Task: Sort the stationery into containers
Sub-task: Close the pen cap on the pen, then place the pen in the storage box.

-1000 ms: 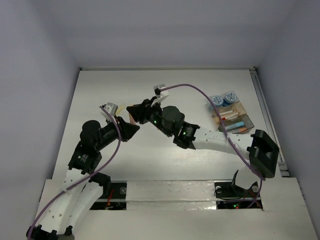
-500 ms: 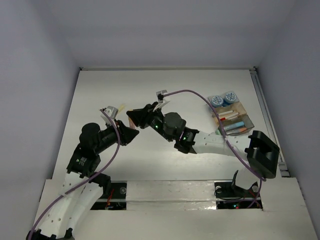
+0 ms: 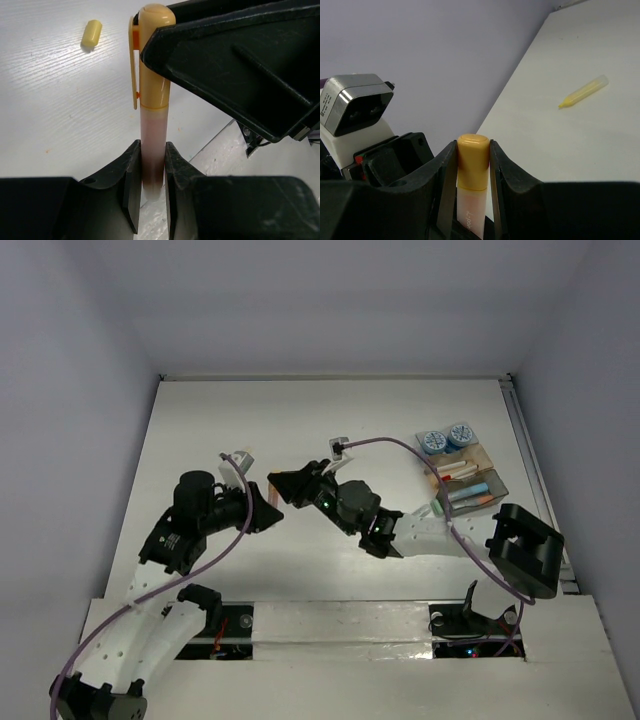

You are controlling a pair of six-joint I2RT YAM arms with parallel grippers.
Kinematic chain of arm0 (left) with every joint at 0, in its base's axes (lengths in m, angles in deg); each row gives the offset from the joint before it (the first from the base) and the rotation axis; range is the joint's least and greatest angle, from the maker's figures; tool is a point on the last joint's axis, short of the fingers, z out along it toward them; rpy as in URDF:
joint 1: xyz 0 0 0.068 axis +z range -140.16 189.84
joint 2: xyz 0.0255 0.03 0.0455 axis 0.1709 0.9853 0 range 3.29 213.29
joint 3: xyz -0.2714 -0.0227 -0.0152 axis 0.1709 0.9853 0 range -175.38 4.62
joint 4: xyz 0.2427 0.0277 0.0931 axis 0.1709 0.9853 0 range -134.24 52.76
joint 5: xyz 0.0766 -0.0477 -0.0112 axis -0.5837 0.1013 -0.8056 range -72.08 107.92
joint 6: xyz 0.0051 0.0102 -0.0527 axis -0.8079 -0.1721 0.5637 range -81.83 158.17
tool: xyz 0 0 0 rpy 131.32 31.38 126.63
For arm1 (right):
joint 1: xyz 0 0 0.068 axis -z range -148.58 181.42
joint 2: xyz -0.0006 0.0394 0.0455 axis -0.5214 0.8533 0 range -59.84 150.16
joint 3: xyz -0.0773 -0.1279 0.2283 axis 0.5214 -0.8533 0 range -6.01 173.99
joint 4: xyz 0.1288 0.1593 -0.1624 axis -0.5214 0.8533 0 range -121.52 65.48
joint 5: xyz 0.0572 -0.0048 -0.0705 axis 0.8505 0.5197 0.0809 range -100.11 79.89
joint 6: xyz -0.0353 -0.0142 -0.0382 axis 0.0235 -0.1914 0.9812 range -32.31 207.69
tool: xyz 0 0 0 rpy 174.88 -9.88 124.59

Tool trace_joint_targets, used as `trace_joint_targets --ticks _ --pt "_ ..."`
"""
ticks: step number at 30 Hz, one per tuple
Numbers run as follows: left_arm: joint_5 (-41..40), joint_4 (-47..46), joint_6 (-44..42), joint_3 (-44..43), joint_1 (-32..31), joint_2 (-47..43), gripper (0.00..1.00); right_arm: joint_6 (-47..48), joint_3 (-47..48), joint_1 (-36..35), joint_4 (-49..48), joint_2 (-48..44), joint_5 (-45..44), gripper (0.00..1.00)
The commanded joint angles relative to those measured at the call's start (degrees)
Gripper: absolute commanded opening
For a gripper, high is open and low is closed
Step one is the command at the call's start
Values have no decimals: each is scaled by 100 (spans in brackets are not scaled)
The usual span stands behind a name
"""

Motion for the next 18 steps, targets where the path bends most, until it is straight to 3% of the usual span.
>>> trace_joint_targets --ticks 1,18 --pt "-1184 -2022 13 -939 209 111 0 -263 -544 -760 1007 139 1192 0" --pt "-1395 -2101 22 -1379 209 498 0 -439 -589 -1183 989 324 1113 0"
